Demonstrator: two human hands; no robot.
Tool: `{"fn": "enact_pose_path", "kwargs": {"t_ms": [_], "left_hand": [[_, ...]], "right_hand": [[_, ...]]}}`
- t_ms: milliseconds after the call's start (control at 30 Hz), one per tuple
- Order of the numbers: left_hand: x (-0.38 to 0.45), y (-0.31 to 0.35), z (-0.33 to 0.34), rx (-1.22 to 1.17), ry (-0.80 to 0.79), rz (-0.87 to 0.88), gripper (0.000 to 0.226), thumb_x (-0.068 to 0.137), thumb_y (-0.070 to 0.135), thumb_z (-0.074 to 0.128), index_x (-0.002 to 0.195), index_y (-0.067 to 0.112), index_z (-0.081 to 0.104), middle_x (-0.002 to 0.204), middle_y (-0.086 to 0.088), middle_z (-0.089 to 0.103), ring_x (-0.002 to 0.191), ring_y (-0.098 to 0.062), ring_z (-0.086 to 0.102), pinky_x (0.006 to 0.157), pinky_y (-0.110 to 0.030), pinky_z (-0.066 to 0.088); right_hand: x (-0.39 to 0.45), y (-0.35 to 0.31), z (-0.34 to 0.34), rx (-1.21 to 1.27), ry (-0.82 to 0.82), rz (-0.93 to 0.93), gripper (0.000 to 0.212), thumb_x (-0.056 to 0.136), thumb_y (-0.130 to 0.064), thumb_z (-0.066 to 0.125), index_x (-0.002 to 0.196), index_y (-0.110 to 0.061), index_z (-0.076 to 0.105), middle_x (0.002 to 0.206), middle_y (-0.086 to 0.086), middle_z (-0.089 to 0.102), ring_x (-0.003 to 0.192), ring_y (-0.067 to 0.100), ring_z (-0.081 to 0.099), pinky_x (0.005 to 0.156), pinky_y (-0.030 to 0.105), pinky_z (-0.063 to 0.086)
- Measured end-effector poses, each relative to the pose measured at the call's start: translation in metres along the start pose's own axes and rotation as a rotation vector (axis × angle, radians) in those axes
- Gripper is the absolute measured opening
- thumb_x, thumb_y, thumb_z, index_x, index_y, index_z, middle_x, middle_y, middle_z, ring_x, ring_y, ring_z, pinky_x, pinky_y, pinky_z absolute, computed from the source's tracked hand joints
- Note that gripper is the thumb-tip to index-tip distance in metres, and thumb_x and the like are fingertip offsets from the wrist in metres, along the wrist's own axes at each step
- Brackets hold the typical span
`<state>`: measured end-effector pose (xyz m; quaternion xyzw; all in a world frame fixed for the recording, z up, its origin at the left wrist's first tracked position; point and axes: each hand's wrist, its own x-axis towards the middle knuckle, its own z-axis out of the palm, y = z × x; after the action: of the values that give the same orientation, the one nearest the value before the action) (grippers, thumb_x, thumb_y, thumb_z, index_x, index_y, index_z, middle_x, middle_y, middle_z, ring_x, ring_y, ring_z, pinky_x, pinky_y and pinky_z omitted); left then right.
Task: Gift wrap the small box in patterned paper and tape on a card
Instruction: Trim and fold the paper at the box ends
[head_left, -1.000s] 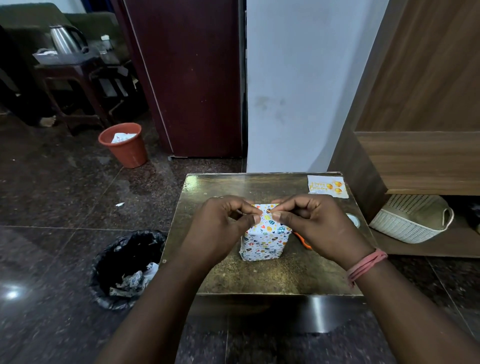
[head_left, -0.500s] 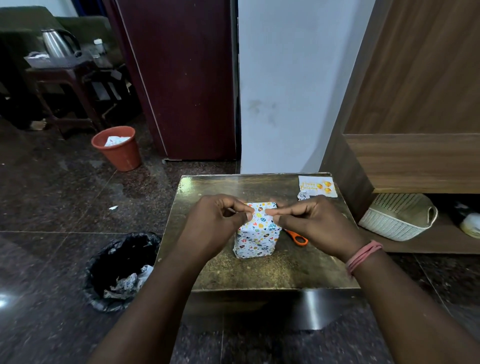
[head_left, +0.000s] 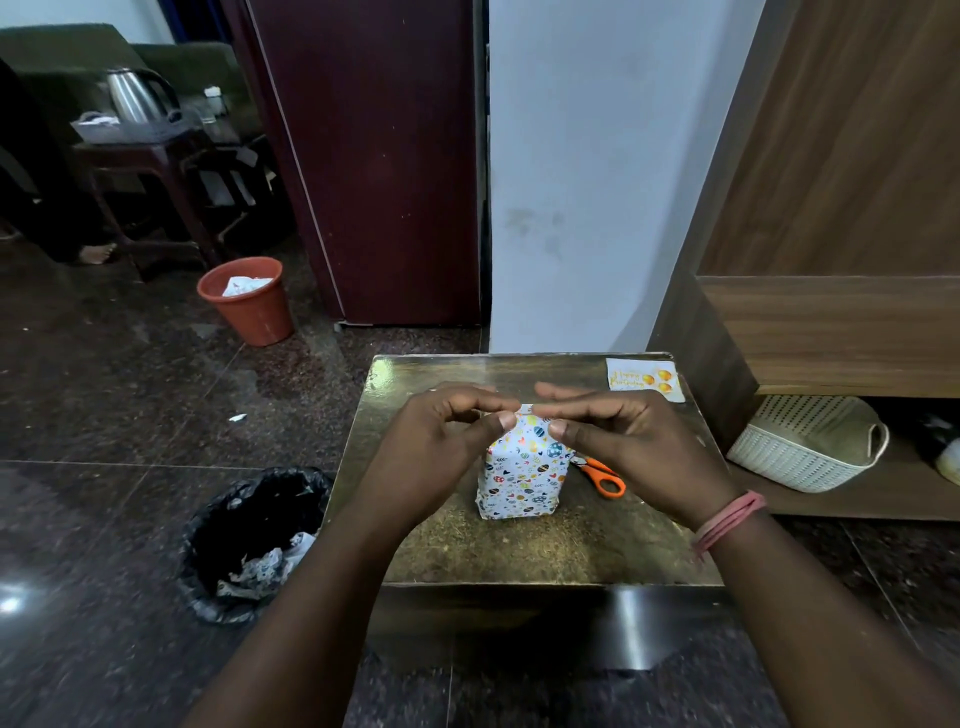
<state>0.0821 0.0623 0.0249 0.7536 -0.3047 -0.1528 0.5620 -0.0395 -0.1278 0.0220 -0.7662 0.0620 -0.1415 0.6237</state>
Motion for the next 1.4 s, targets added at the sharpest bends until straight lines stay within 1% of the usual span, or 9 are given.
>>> {"fn": "enact_pose_path", "kwargs": {"t_ms": [100, 233, 300, 433, 600, 800, 1000, 1167, 1400], "left_hand": [[0.001, 0.002, 0.000, 0.009, -0.010, 0.014, 0.018, 0.092, 0.032, 0.075, 0.109, 0.036, 0.079, 0.118, 0.016, 0.072, 0.110, 0.004, 0.065, 0.099, -0.027, 0.049], [0.003, 0.004, -0.002, -0.089, 0.050, -0.036, 0.021, 0.101, 0.026, 0.064, 0.117, 0.032, 0.076, 0.089, 0.023, 0.074, 0.084, 0.009, 0.065, 0.081, -0.024, 0.051], [0.008, -0.003, -0.010, -0.095, 0.161, -0.108, 0.023, 0.105, 0.023, 0.058, 0.113, 0.035, 0.076, 0.101, 0.017, 0.077, 0.090, 0.000, 0.067, 0.083, -0.032, 0.057], [0.017, -0.033, -0.026, 0.228, 0.239, -0.306, 0.028, 0.099, 0.008, 0.059, 0.117, 0.025, 0.072, 0.116, -0.002, 0.074, 0.083, -0.012, 0.065, 0.070, -0.027, 0.053], [0.013, -0.054, -0.023, 0.557, 0.137, -0.457, 0.038, 0.090, 0.013, 0.068, 0.126, 0.024, 0.066, 0.122, -0.009, 0.069, 0.107, -0.028, 0.065, 0.090, -0.033, 0.055], [0.016, -0.042, -0.004, 0.403, 0.097, -0.383, 0.032, 0.095, 0.010, 0.066, 0.126, 0.018, 0.066, 0.120, -0.003, 0.066, 0.095, -0.018, 0.063, 0.067, -0.020, 0.048], [0.016, -0.036, 0.003, 0.301, 0.102, -0.371, 0.035, 0.098, 0.003, 0.063, 0.131, 0.014, 0.065, 0.137, -0.008, 0.062, 0.113, -0.016, 0.060, 0.059, -0.016, 0.040], [0.017, -0.034, 0.005, 0.263, 0.088, -0.370, 0.036, 0.097, 0.002, 0.064, 0.132, 0.012, 0.065, 0.135, -0.008, 0.063, 0.093, -0.006, 0.060, 0.046, -0.003, 0.037], [0.018, -0.032, 0.007, 0.256, 0.112, -0.335, 0.027, 0.097, 0.012, 0.068, 0.123, 0.018, 0.069, 0.123, 0.002, 0.066, 0.114, -0.014, 0.061, 0.074, -0.020, 0.043]], "right_hand": [[0.002, -0.001, 0.004, 0.062, 0.049, -0.014, 0.029, 0.088, -0.002, 0.073, 0.112, -0.018, 0.077, 0.123, -0.002, 0.073, 0.120, 0.009, 0.065, 0.106, 0.036, 0.051], [0.004, -0.003, 0.002, 0.109, 0.113, -0.002, 0.033, 0.090, -0.003, 0.070, 0.120, -0.018, 0.073, 0.117, -0.001, 0.075, 0.113, 0.010, 0.068, 0.095, 0.031, 0.057], [0.005, -0.002, 0.001, 0.098, 0.132, -0.031, 0.033, 0.091, -0.002, 0.068, 0.122, -0.016, 0.071, 0.119, -0.004, 0.074, 0.116, 0.009, 0.067, 0.093, 0.025, 0.054], [0.008, -0.002, 0.003, 0.059, 0.209, -0.056, 0.028, 0.093, -0.003, 0.067, 0.118, -0.013, 0.073, 0.114, -0.003, 0.076, 0.110, 0.008, 0.068, 0.091, 0.019, 0.052], [0.014, 0.000, 0.003, 0.017, 0.341, -0.027, 0.016, 0.096, -0.012, 0.067, 0.108, -0.018, 0.077, 0.105, -0.006, 0.077, 0.105, 0.007, 0.069, 0.089, 0.019, 0.052], [0.015, 0.032, -0.051, -0.422, 0.533, 0.297, 0.016, 0.092, -0.008, 0.066, 0.085, -0.020, 0.074, 0.090, 0.004, 0.076, 0.084, 0.020, 0.069, 0.082, 0.032, 0.054], [0.005, 0.048, -0.071, -0.704, 0.477, 0.535, 0.020, 0.085, -0.003, 0.064, 0.083, -0.019, 0.075, 0.091, 0.004, 0.073, 0.090, 0.025, 0.066, 0.085, 0.029, 0.050], [0.000, 0.045, -0.086, -0.847, 0.395, 0.671, 0.009, 0.080, -0.013, 0.079, 0.081, -0.016, 0.071, 0.093, 0.009, 0.073, 0.090, 0.030, 0.067, 0.080, 0.031, 0.051], [0.000, 0.052, -0.071, -0.941, 0.325, 0.753, 0.014, 0.089, -0.012, 0.067, 0.095, -0.001, 0.074, 0.096, 0.019, 0.071, 0.092, 0.034, 0.068, 0.073, 0.029, 0.046]]}}
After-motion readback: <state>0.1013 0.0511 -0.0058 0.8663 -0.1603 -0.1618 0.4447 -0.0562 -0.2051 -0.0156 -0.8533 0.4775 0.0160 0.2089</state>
